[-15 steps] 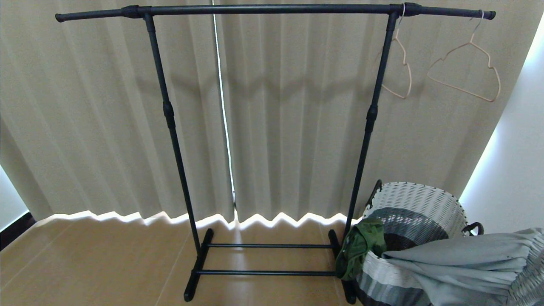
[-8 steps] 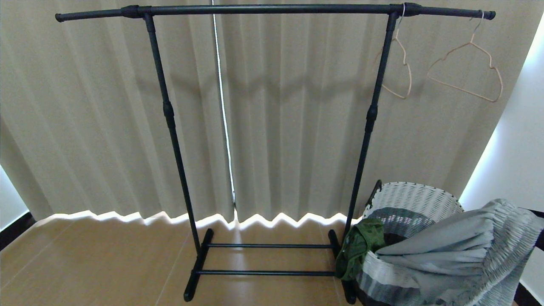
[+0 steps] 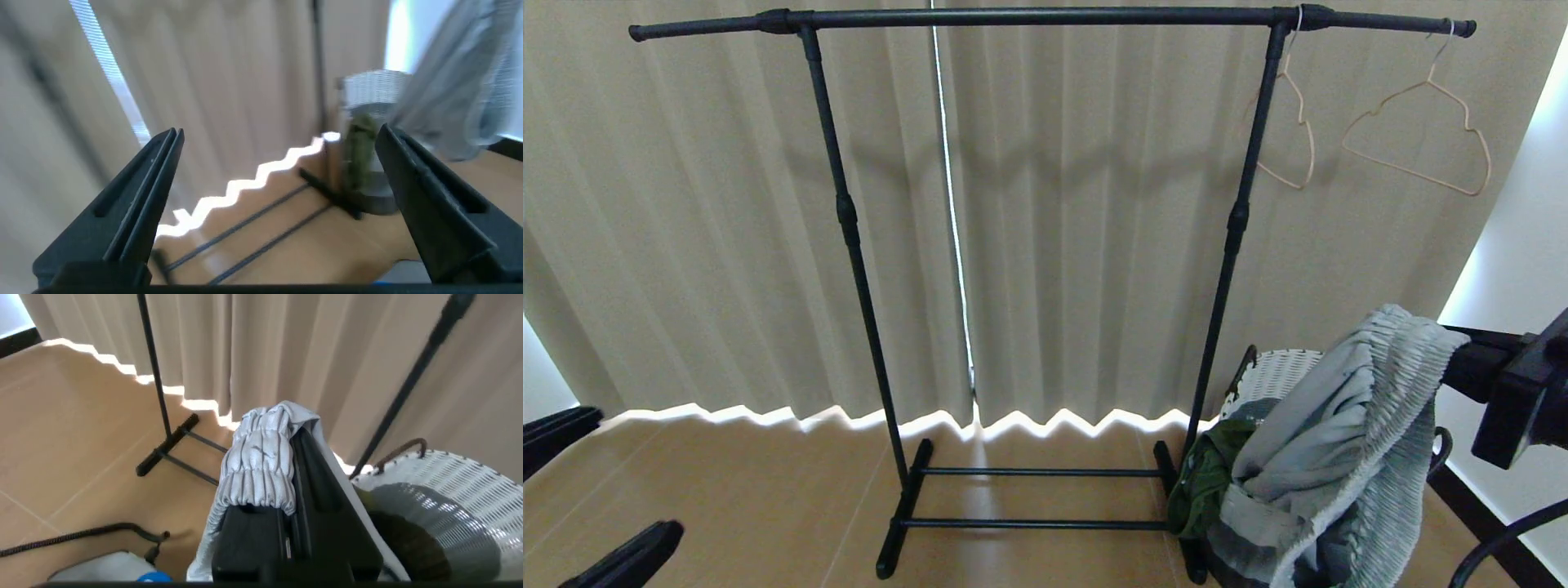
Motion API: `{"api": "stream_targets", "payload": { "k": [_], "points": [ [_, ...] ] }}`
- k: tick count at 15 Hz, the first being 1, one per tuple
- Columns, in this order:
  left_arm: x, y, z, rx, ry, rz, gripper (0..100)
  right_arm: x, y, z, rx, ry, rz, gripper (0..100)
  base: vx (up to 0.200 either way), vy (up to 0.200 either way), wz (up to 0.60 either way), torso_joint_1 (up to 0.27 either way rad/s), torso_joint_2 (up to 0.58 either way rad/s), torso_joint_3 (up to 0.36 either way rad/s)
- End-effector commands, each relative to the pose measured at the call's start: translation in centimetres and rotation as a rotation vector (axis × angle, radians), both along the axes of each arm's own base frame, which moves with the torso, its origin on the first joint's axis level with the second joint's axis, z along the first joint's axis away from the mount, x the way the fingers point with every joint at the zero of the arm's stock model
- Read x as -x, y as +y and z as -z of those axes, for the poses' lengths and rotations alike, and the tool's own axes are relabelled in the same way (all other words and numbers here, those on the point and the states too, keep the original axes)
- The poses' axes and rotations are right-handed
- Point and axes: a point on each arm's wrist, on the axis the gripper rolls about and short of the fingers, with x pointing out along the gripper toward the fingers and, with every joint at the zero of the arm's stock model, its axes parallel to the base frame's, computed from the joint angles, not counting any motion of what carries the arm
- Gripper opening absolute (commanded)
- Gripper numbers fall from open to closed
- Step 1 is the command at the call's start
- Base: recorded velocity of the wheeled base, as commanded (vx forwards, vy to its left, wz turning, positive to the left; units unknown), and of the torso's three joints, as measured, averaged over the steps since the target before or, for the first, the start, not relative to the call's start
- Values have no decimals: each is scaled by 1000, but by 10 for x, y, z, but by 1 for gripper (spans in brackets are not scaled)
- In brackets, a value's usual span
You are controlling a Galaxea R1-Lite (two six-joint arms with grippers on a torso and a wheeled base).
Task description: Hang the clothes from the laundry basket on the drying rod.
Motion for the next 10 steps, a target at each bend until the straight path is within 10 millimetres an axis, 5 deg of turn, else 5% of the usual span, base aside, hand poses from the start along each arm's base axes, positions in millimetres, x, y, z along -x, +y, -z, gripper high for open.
{"api": "stream_targets", "payload": {
  "k": [1, 5, 10],
  "points": [
    [-55, -41, 1, -40, 164, 166, 100, -17, 14, 7, -1, 29, -20, 0, 0, 0, 0, 0, 0, 0],
    [-71, -114, 20, -103, 350, 254, 100, -33, 26, 3, -46, -19, -28, 0, 0, 0, 0, 0, 0, 0],
    [-87, -194, 48, -93, 352, 305, 100, -34, 34, -9, -126, -47, -91, 0, 0, 0, 0, 0, 0, 0]
  ]
}}
